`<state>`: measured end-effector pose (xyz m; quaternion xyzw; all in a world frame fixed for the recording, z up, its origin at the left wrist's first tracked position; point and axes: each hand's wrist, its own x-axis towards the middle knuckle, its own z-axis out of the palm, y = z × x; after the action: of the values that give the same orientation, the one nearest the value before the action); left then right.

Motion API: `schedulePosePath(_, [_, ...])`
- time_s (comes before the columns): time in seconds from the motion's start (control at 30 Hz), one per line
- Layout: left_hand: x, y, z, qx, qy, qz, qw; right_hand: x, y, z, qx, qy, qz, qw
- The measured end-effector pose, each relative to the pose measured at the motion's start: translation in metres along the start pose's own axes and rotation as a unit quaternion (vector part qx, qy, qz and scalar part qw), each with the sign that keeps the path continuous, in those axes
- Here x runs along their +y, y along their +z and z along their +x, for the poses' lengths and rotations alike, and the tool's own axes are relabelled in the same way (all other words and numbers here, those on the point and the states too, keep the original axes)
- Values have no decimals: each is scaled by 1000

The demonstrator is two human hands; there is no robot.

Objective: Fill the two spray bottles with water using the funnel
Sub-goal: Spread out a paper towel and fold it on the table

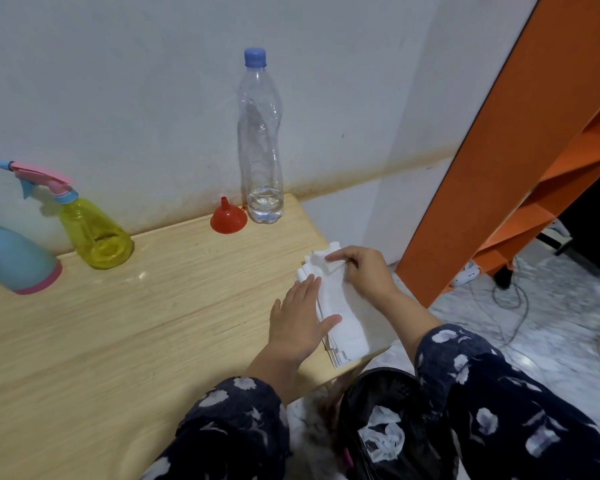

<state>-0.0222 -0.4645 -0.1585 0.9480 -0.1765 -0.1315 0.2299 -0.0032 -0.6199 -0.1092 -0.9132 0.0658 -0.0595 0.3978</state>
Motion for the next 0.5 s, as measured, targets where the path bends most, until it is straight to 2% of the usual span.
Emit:
schedulePosePath(0.37, [4,-1,1,-38,-17,7,999,-55,-42,8,26,-70,79,994])
schedulePosePath(0.43, [7,-5,1,10,-24,-61,998,-62,-50,12,38,-80,99,991])
schedulePosePath(0.5, [13,-21,5,94,-47,-214,971,-71,-56,15,42,-87,129,987])
